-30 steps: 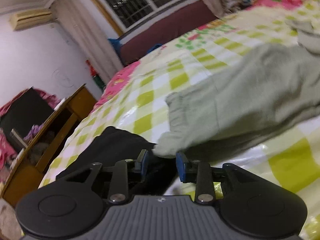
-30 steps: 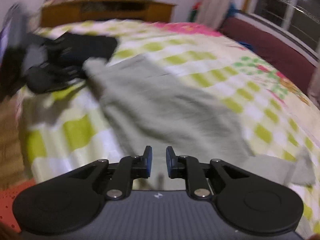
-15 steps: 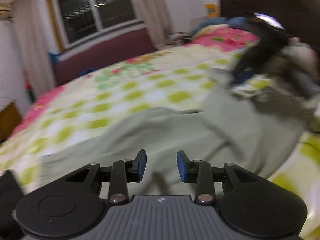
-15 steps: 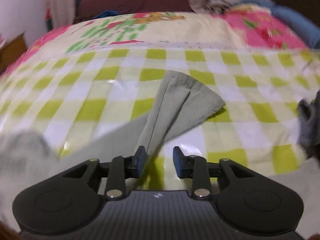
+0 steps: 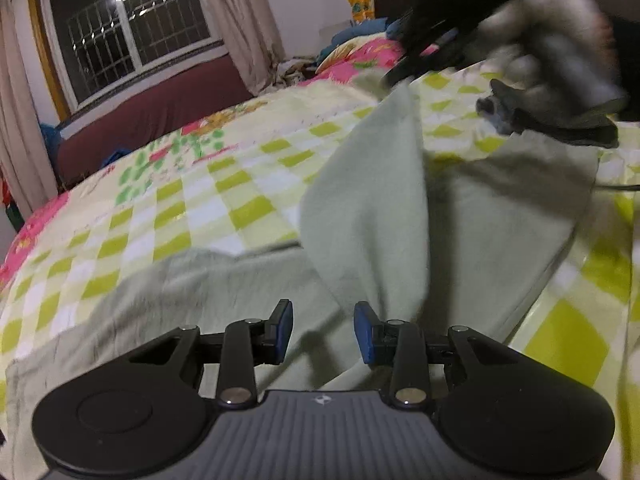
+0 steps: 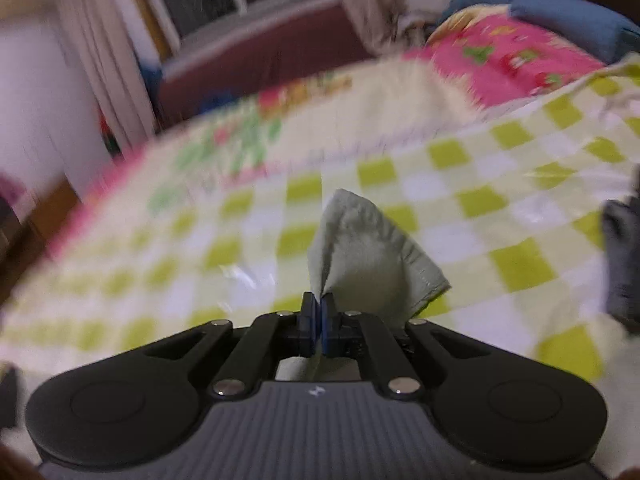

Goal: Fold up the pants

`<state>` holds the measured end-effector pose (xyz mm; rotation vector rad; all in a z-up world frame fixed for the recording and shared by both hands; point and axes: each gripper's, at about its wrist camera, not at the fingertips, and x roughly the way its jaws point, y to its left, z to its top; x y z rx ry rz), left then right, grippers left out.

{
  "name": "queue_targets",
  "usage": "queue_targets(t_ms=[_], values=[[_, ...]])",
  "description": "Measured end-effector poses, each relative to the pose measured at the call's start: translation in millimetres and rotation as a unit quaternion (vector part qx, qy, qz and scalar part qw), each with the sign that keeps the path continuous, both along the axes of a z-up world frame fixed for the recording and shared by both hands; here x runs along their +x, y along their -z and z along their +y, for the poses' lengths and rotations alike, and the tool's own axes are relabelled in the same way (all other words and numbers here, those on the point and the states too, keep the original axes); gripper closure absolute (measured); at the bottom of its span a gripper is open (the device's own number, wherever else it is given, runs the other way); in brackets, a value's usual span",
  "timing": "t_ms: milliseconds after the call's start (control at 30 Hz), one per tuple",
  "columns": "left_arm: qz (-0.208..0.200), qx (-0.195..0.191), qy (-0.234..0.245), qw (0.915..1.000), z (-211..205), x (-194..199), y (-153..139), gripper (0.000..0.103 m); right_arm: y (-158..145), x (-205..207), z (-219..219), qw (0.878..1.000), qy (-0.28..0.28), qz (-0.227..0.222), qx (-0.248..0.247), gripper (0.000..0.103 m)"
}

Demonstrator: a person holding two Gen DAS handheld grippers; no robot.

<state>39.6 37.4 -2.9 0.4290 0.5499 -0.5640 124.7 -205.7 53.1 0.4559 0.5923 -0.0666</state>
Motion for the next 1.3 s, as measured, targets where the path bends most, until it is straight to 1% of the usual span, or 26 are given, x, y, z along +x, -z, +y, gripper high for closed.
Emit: queue_targets(t_ms=[67,100,133,167,233,333,367,400,467,500,567,600,633,667,700,733,800,833,867,900,933,967,1000,1100,1200,1300], values=[[-0.002,0.002,0.009,1.0,-9.2,-2.1,0.0,0.054,-9.9,-46.9,-26.0,0.999,0.026,-0.028,0.024,0.1],[0.002,0.004,0.016,0.9999,-15.4,-3.2,1.9,0.054,-8.5,-71.6,-38.3,0.998,0.044,-0.04,0.032,0.1],[0.007,0.007,0.02,0.9997,-21.9,-5.6,4.4,0.054,-2.0,-93.7,-48.9,0.997,0.06,-0.038,0.03,0.1],[0.014,0.014,0.026,0.9995,-29.6,-6.7,8.8,0.054,7.8,-109.3,-56.2,0.997,0.072,-0.024,0.021,0.1],[0.02,0.036,0.039,0.9984,-44.4,-11.9,18.1,0.054,39.5,-134.7,-69.6,0.995,0.094,0.026,0.013,0.1],[0.013,0.071,0.055,0.9959,-60.9,-23.9,26.2,0.054,76.6,-157.9,-85.1,0.99,0.109,0.071,0.058,0.098],[0.009,0.08,0.059,0.995,-64.5,-26.9,26.5,0.054,82.8,-163.3,-87.9,0.988,0.115,0.073,0.07,0.097],[0.008,0.086,0.06,0.9945,-66.6,-29.3,26.5,0.054,87.6,-167.3,-91.5,0.987,0.121,0.071,0.083,0.093],[0.011,0.094,0.059,0.9938,-70.2,-30.3,24.5,0.053,88.6,-172.0,-98.3,0.984,0.133,0.059,0.101,0.092],[0.012,0.097,0.059,0.9935,-71.0,-29.5,23.9,0.052,87.5,-172.3,-101.5,0.983,0.137,0.05,0.112,0.09],[0.011,0.104,0.058,0.9929,-72.5,-26.3,24.3,0.05,84.4,-168.5,-106.7,0.983,0.14,0.039,0.115,0.079],[0.01,0.106,0.057,0.9926,-73.6,-25.7,24.8,0.05,82.9,-165.6,-109.3,0.983,0.144,0.036,0.112,0.067],[0.01,0.109,0.057,0.9924,-74.8,-26.3,25.1,0.05,83.5,-164.4,-111.5,0.982,0.15,0.034,0.112,0.066],[0.009,0.11,0.057,0.9923,-76.2,-26.8,25.3,0.05,84.9,-162.1,-113.7,0.98,0.156,0.034,0.116,0.067],[0.009,0.111,0.056,0.9922,-77.6,-26.2,25.3,0.05,86.1,-161.1,-117.9,0.978,0.164,0.039,0.126,0.087],[0.008,0.111,0.056,0.9923,-78.5,-26.1,24.9,0.05,88.1,-162.3,-120.2,0.976,0.166,0.038,0.136,0.1],[0.007,0.104,0.056,0.9929,-78.7,-26.8,23.4,0.05,86.5,-172.9,-124.6,0.974,0.175,0.023,0.144,0.101],[0.005,0.102,0.056,0.9932,-78.8,-27.6,23.4,0.05,84.9,-178.0,-124.7,0.975,0.176,0.017,0.136,0.101],[0.006,0.102,0.057,0.9931,-79.1,-27.8,24.5,0.05,85.7,-179.1,-123.9,0.976,0.179,0.023,0.122,0.1],[0.005,0.105,0.057,0.9928,-79.5,-28.0,26.6,0.05,90.0,-178.3,-124.4,0.976,0.183,0.044,0.11,0.096],[0.002,0.107,0.058,0.9925,-79.3,-28.8,28.4,0.05,95.0,-177.4,-127.0,0.974,0.185,0.068,0.115,0.094],[0.0,0.107,0.058,0.9925,-79.0,-29.5,29.0,0.049,98.1,-180.0,-130.2,0.971,0.184,0.074,0.135,0.094],[0.0,0.104,0.056,0.9929,-77.6,-30.1,28.7,0.049,97.2,-185.2,-131.9,0.968,0.189,0.068,0.151,0.095],[0.007,0.088,0.05,0.9948,-71.4,-30.5,28.2,0.049,88.3,-202.6,-135.9,0.963,0.214,0.052,0.155,0.084],[0.009,0.079,0.045,0.9958,-69.0,-30.7,28.4,0.048,88.8,-215.1,-141.0,0.955,0.237,0.039,0.174,0.083],[0.009,0.078,0.045,0.9959,-69.5,-30.5,28.9,0.048,94.4,-210.9,-143.0,0.947,0.255,0.046,0.189,0.083]])
